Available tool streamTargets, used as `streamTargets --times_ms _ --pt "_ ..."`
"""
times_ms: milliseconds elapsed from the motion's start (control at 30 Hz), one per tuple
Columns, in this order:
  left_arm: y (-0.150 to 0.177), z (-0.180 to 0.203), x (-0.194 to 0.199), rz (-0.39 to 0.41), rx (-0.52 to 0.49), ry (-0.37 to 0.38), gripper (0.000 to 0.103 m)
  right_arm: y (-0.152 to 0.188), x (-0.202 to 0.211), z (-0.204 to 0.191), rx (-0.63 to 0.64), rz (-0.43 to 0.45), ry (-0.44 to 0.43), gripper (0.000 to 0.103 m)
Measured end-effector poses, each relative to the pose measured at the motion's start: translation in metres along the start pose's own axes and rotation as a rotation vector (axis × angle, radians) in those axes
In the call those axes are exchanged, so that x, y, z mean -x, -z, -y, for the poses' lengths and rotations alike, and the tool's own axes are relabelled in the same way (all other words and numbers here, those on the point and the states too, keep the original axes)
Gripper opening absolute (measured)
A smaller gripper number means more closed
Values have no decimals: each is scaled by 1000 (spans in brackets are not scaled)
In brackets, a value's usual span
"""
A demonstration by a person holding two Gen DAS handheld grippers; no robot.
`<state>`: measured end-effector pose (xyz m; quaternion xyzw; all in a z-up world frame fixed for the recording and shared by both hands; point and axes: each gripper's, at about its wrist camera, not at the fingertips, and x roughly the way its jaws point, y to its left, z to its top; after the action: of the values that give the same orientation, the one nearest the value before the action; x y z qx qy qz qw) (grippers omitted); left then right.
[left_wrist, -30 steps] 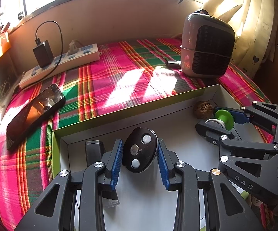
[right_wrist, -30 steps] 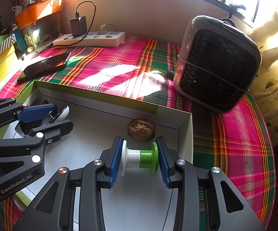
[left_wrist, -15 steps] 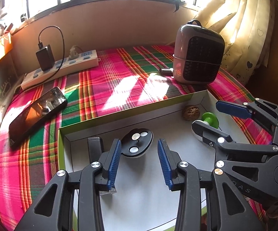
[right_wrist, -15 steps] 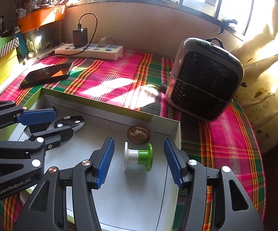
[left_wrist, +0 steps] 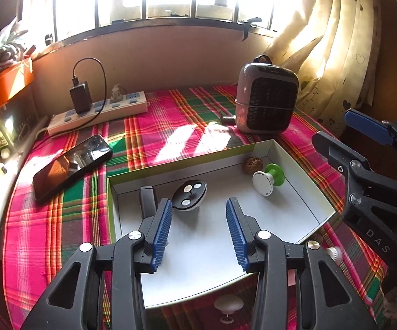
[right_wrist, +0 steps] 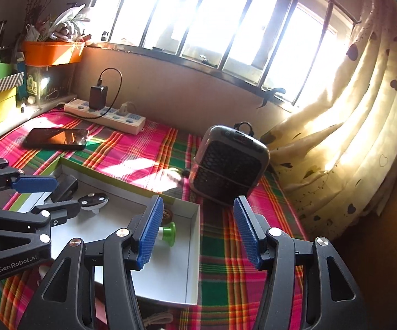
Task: Organize objects
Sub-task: 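Withdraw both tools from the box toward the remaining objects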
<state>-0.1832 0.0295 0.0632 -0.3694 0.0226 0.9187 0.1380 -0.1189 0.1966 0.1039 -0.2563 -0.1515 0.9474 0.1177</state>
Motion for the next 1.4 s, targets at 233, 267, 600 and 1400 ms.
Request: streamTargets --times_ms 233,267,600,1400 --pt "8 3 21 26 -1 -1 40 -6 35 4 0 88 63 54" --pt "9 4 22 26 0 -3 40 -6 38 4 1 93 67 54" --pt "23 5 39 34 5 -8 40 3 53 -1 4 93 63 54" --pt "73 5 59 -18 23 37 40 65 55 21 -145 -82 -105 55"
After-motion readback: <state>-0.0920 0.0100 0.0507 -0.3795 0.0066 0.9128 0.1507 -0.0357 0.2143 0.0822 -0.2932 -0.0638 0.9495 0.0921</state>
